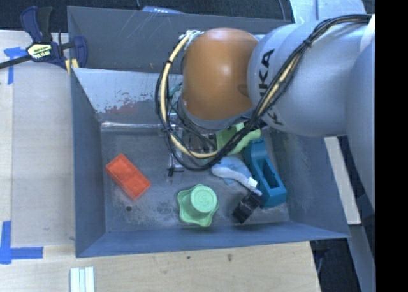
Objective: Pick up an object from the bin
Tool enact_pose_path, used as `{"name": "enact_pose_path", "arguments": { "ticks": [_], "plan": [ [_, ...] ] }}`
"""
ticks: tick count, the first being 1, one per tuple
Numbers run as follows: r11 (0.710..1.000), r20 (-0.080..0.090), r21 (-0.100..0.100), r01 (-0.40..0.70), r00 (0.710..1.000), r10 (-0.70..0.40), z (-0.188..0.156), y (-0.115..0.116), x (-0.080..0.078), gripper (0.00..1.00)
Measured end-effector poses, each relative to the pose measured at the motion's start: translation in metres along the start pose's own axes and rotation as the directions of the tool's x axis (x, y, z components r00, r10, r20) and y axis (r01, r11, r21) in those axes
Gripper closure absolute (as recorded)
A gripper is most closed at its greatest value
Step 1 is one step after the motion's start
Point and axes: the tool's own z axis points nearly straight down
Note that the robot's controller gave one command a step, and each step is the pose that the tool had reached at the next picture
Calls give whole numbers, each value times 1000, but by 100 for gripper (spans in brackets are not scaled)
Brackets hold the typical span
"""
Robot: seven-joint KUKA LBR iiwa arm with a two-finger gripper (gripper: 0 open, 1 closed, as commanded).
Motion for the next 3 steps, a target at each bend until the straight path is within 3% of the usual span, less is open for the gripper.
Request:
{"name": "enact_pose_path", "arguments": {
  "ticks": [1, 2, 3],
  "plan": [
    [985, -6, 2, -170, 985, 170, 29, 23, -1, 0],
    [956, 1, -1, -294, 956, 294, 28, 41, -4, 0],
    [1000, -2, 0, 10, 1000, -10, 56, 46, -2, 0]
  ]
}}
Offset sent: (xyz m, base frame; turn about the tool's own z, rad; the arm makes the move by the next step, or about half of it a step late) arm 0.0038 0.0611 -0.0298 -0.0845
